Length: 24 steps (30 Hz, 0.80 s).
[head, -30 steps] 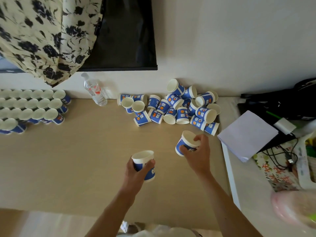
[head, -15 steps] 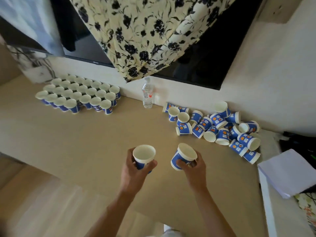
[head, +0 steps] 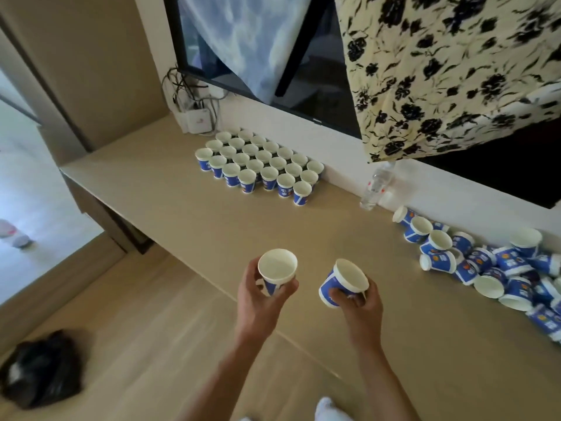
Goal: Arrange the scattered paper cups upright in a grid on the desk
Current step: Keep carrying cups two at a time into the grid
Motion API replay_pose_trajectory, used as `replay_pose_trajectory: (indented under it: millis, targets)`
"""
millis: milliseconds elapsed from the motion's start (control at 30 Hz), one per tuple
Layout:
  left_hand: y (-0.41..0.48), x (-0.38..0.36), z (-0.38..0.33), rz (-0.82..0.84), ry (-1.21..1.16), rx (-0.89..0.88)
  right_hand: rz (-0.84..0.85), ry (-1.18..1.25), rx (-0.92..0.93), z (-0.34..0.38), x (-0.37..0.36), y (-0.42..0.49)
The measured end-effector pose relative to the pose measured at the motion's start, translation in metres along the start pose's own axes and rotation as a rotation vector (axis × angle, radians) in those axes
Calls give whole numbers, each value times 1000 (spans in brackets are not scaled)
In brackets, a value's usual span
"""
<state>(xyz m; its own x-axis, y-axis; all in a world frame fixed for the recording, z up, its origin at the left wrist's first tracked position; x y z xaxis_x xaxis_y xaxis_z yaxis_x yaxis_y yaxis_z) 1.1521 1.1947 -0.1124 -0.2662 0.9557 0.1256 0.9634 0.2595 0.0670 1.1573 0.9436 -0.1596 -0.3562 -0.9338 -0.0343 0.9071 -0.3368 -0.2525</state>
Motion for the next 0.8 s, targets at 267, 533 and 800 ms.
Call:
replay_pose_trajectory:
  millis: [267,533,800]
  targets:
    - [50,49,24,-54,-23,40,-4,19,-38,0,-66,29]
    - [148,78,47,3,62,69,-31,76,-74,-24,-157,99]
    - [255,103,46,39,61,65,-34,24,-104,-24,-249,169]
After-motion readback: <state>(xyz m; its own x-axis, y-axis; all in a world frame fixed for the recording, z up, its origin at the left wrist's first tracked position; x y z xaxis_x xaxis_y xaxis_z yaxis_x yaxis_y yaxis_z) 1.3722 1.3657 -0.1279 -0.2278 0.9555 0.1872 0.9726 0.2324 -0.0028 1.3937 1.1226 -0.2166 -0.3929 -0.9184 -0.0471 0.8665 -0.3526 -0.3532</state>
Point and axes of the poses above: each hand's wrist, its own y-axis towards the middle knuckle, its own x-axis out of the back of the hand, z = x × y, the point moved 10 cm from there along y, towards the middle knuckle, and after that the axes turned 8 degrees about -x, right-handed, at the moved point
